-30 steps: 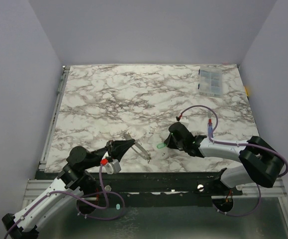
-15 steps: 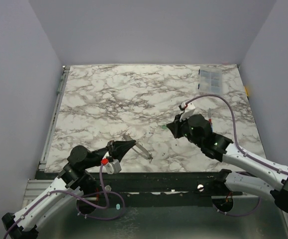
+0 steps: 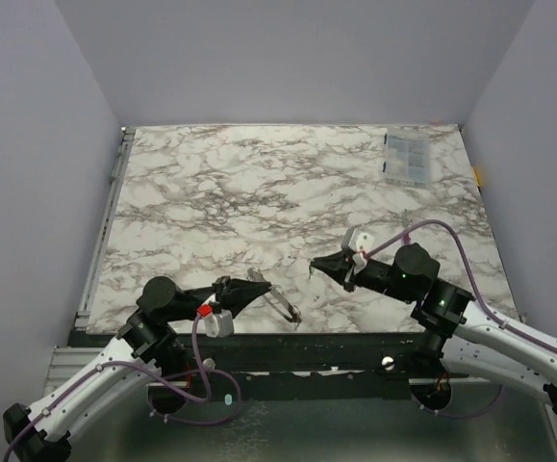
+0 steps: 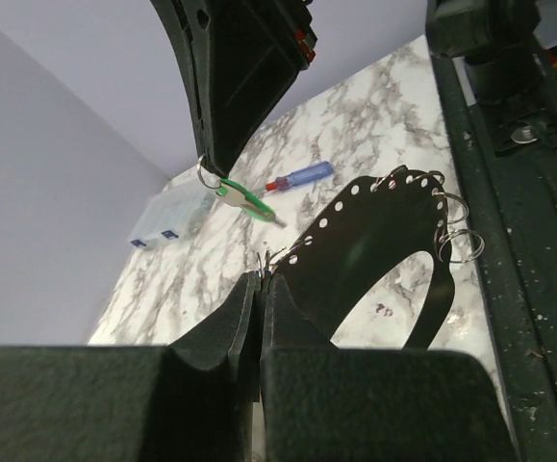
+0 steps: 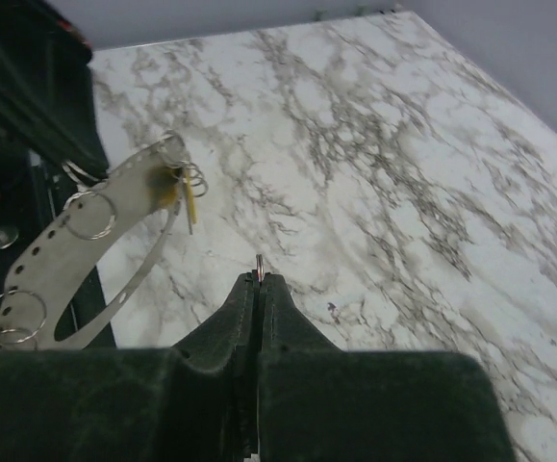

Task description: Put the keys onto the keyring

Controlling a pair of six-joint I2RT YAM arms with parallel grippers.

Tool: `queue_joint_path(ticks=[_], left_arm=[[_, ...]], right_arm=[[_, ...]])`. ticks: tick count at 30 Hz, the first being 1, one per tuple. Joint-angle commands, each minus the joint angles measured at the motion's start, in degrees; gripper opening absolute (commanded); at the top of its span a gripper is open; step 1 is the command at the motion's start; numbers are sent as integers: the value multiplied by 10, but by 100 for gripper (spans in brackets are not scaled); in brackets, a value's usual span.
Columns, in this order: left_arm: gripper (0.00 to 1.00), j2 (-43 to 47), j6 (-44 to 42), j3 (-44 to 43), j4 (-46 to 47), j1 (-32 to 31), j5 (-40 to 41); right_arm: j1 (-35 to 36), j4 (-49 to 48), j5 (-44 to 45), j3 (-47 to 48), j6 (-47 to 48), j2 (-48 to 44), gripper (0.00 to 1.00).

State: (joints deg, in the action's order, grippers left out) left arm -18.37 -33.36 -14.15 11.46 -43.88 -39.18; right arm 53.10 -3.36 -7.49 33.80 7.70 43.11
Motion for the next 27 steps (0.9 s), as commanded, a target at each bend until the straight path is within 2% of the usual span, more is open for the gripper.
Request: queue_joint_path(ticks=[1, 11, 16, 27], left_arm=[[0, -22, 26, -7, 38, 3, -72], [0, -46, 60, -4, 67, 2, -116], [0, -59, 68, -4, 75, 3, -129], [0, -57, 72, -1, 80, 3, -124]], right_arm=[[29, -49, -82, -32, 103, -17, 1], [101, -59, -85, -34, 196, 3, 1], [161, -68, -39, -35, 247, 31, 1], [194, -95, -19, -31, 262, 62, 1]])
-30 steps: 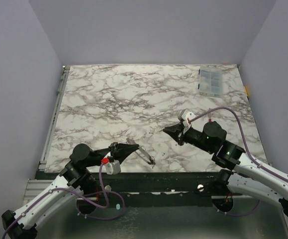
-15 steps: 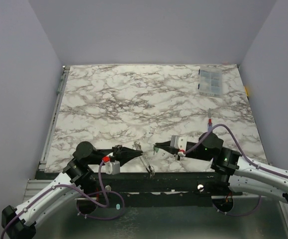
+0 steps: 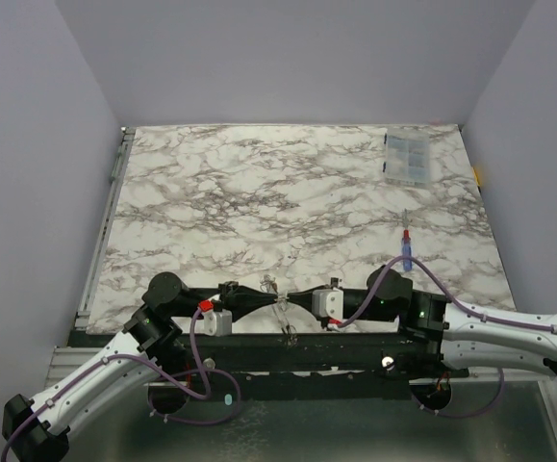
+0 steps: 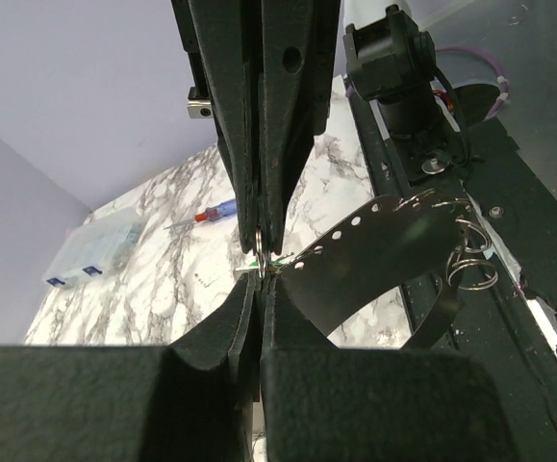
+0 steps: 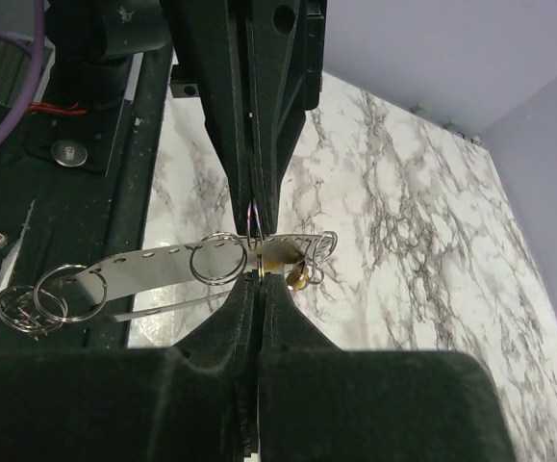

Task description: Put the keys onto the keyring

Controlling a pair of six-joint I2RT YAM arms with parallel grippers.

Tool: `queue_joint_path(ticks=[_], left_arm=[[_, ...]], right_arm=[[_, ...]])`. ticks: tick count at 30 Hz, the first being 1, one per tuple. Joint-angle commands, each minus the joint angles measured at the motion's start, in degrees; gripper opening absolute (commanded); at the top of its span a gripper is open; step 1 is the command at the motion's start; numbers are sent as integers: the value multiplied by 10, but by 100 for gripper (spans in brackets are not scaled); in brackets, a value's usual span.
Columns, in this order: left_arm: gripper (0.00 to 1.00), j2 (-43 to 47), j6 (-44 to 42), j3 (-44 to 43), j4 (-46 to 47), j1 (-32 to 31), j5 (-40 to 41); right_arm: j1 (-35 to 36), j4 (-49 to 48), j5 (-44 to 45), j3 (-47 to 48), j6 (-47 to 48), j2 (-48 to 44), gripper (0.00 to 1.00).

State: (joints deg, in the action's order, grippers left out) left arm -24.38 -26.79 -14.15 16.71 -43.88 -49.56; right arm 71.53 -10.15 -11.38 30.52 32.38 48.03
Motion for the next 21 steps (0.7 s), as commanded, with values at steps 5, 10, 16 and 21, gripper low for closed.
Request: queue_joint_path(ticks=[5, 10, 16, 21], left_arm=[[0, 3, 5, 0, 30, 3, -11], [0, 5, 5, 2, 30, 3, -7], [0, 3, 6, 3, 30, 3, -5], [0, 2, 6, 3, 30, 2, -3]], right_arm=[[15, -31, 23, 3, 22, 17, 1], [19, -30, 30, 2, 22, 14, 1], [27, -33, 36, 4, 23, 8, 1], [36, -33, 43, 9, 26, 9, 1]])
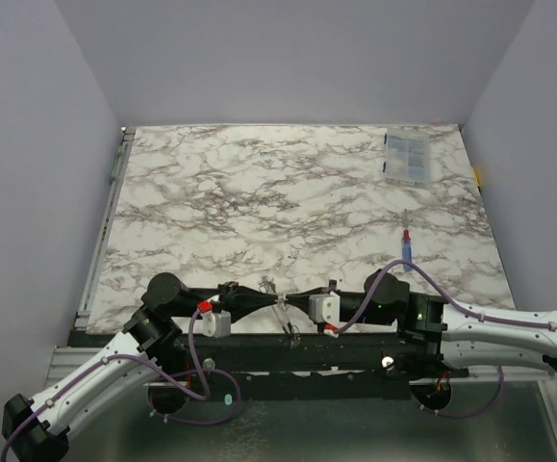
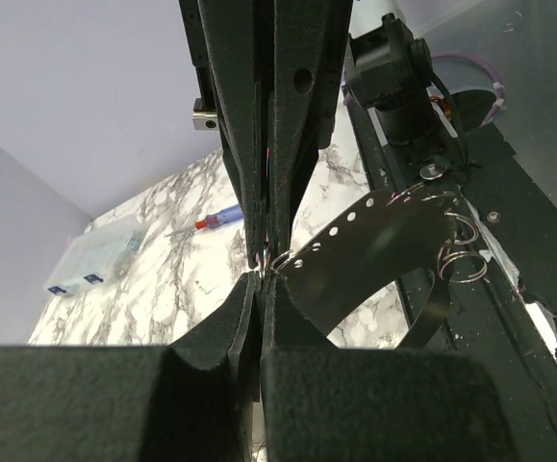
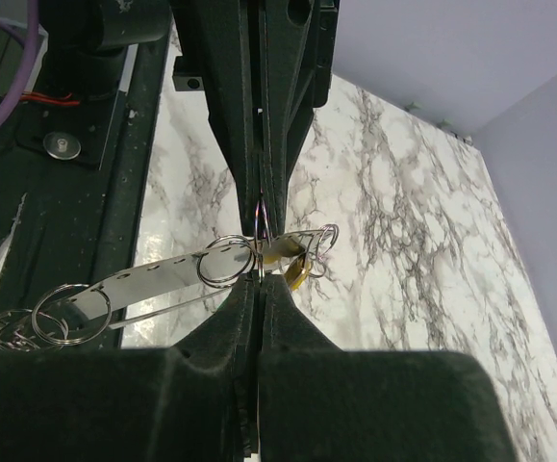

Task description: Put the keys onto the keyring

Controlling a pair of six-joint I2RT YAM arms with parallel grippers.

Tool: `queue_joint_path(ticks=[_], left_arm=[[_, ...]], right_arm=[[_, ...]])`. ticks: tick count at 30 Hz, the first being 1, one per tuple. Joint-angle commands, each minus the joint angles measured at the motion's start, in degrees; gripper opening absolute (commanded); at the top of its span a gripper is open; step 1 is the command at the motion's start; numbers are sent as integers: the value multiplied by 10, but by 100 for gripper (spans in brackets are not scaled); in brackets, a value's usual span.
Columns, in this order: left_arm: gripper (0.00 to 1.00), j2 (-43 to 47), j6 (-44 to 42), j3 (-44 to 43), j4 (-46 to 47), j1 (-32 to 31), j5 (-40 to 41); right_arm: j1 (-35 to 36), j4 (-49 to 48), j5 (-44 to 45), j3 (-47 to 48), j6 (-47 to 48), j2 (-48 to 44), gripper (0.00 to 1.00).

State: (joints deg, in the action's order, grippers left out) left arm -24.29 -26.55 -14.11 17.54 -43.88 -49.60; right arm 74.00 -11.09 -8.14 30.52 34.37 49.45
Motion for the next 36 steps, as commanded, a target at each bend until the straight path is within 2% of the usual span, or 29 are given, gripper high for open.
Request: queue_joint_path(ticks=[1, 15, 26, 36], left_arm=[[0, 2, 3, 2, 22, 3, -3], [0, 10, 1, 5, 22, 3, 2], [0, 51, -20, 10, 24, 2, 0], [0, 49, -18, 7, 26, 3, 8]], right_arm=[[13, -24, 13, 10, 6, -4, 1], [20, -41, 39, 17, -26, -11, 1], [20, -46, 75, 12, -58, -12, 1], [38, -46, 56, 27, -50, -11, 1]])
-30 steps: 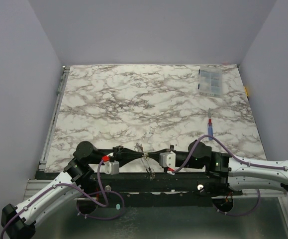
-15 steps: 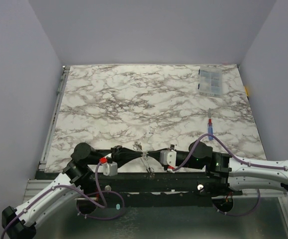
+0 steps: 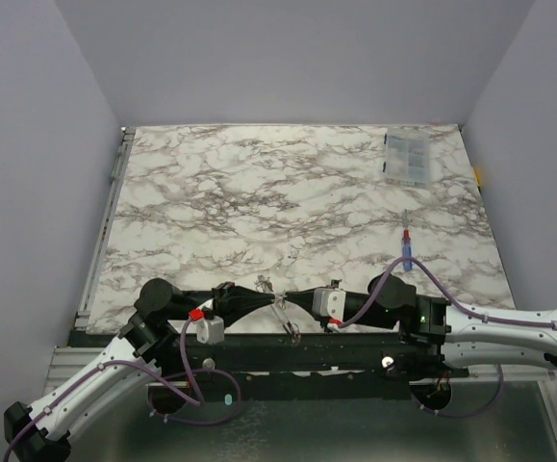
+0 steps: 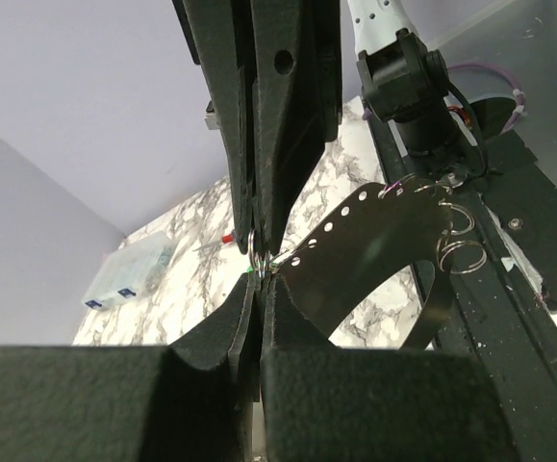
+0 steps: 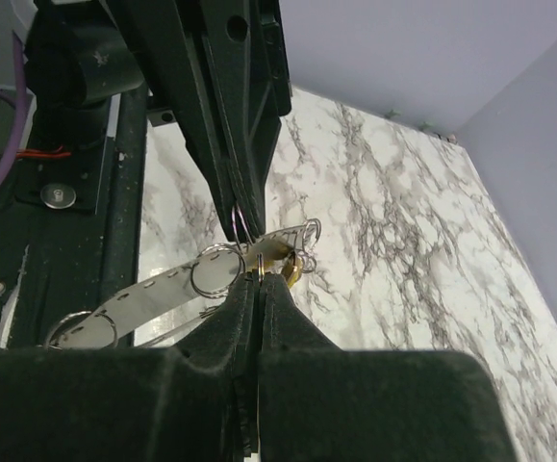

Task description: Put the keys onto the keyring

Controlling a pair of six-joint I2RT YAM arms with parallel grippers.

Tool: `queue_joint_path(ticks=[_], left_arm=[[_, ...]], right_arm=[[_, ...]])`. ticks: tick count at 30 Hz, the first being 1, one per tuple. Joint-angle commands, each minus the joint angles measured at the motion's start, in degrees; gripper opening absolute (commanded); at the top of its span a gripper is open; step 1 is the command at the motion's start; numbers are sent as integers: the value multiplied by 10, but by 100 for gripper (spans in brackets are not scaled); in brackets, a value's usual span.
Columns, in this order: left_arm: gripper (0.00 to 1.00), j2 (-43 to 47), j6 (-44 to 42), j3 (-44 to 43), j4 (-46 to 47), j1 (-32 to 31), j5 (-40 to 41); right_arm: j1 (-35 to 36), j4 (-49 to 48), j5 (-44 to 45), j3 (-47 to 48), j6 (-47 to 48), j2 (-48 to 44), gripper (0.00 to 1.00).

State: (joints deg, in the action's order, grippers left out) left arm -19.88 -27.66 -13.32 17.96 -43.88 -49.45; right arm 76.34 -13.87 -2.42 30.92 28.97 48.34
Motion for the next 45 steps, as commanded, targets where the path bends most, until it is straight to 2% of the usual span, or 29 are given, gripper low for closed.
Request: queue_joint_path(ticks=[1, 27, 37, 45], left_arm=[[0, 6, -7, 0, 21, 3, 11], [0, 4, -2, 4, 21, 3, 23], [0, -35, 9, -2, 24, -2, -44], [0, -54, 14, -3, 28, -12, -84]], right_arm=[[20, -17, 2, 24, 7, 3, 1], [51, -1, 21, 47, 29, 30, 1], [51, 65, 44, 66, 93, 22, 1], [51, 122, 27, 86, 117, 22, 1]])
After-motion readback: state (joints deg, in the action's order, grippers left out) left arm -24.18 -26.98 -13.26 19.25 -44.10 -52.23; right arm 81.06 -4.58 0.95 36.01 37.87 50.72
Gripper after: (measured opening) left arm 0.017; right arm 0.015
